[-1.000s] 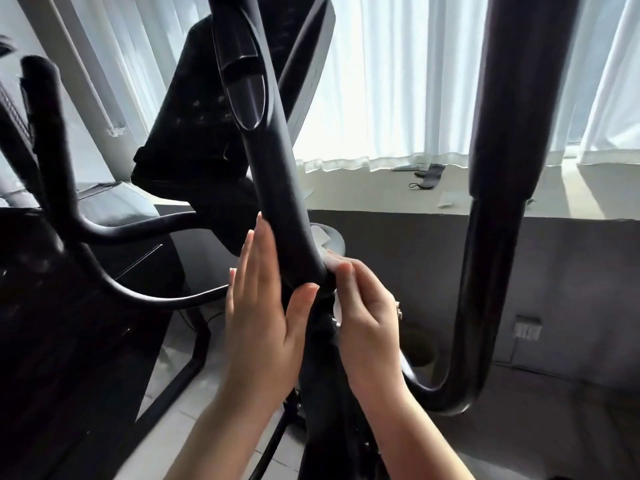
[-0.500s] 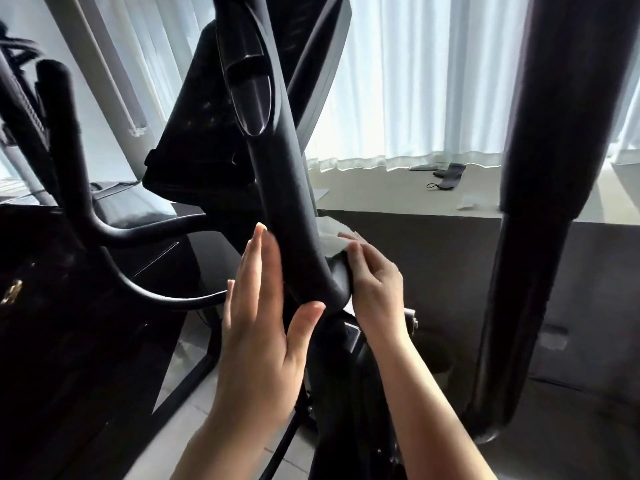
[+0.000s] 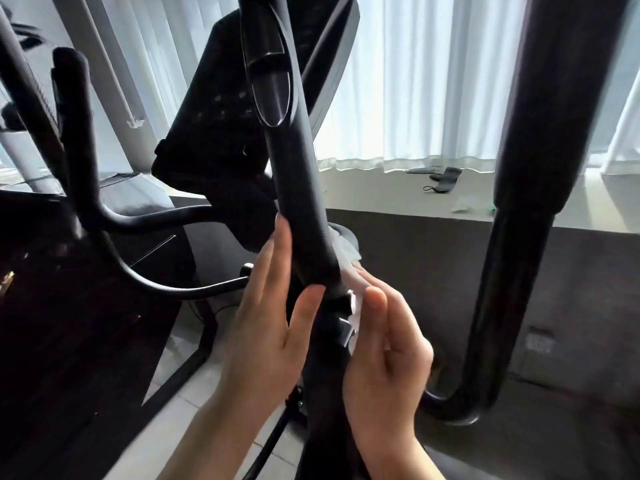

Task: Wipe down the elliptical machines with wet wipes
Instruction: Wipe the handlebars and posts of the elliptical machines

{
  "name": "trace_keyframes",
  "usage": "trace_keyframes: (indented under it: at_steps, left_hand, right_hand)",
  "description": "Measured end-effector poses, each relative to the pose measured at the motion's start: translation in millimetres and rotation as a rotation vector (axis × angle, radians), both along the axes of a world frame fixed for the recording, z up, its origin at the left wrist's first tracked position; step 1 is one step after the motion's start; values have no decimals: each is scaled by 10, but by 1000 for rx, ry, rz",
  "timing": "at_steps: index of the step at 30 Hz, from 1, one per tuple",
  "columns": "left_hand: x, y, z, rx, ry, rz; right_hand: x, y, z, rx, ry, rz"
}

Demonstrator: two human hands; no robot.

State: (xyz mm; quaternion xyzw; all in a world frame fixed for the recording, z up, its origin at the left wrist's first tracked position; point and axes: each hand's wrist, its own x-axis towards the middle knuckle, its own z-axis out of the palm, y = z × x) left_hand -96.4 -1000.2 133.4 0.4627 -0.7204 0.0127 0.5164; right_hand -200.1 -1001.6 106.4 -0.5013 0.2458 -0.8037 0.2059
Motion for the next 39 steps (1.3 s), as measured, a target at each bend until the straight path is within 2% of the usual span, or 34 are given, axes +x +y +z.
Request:
trace_keyframes:
  at_steps: [2, 3, 6, 8, 10, 12, 14, 18, 21, 24, 27, 29, 30, 32, 34, 37, 39]
  left_hand:
    - [51, 72, -92, 6, 53, -7]
    - [66, 130, -174, 21, 144, -31]
    - [20, 379, -455, 201, 531, -138]
    - [-49, 508, -606, 408, 812, -290]
    - [-63, 558, -710, 548, 1086, -398]
    - [-18, 556, -726, 574, 1264, -439]
    - [70, 500, -678, 532, 1326, -447]
    - [293, 264, -511, 425, 1470, -454]
    - [392, -105, -513, 237, 1396, -221]
    - [300, -554, -561, -52, 960, 37]
    - [85, -1134, -639, -213, 525, 4]
    - [-25, -1524, -688, -223, 251, 10]
    - [-68, -1665, -705, -229, 170, 36]
    - [-136, -1832, -758, -250, 167, 51]
    - [-212, -1799, -742, -280, 329, 8]
    - [-272, -1564, -596, -198, 634, -216]
    - [-236, -1439, -538, -88, 729, -383]
  right_hand:
    - [-86, 56, -131, -75, 130, -121]
    - [-129, 79, -201, -86, 199, -171]
    - [-195, 147, -415, -139, 483, -232]
    - [-150, 177, -541, -174, 758, -186]
    - [-71, 193, -584, -136, 952, -87]
    - [1, 201, -529, -94, 1031, -20]
    - [52, 226, -419, -103, 1047, -18]
    - [-12, 296, -180, -217, 992, -262]
    - [-85, 246, 15, -267, 1046, -606]
    - [-95, 72, 144, -268, 1245, -823]
    - [-151, -84, 255, -345, 1395, -948]
    - [-209, -124, 333, -383, 1444, -924]
    - [-229, -131, 358, -388, 1462, -881]
    - [-240, -124, 380, -377, 1475, -814]
    - [-221, -126, 375, -358, 1465, -792]
    - [-181, -179, 357, -349, 1421, -758]
    - [-155, -202, 345, -341, 1380, -725]
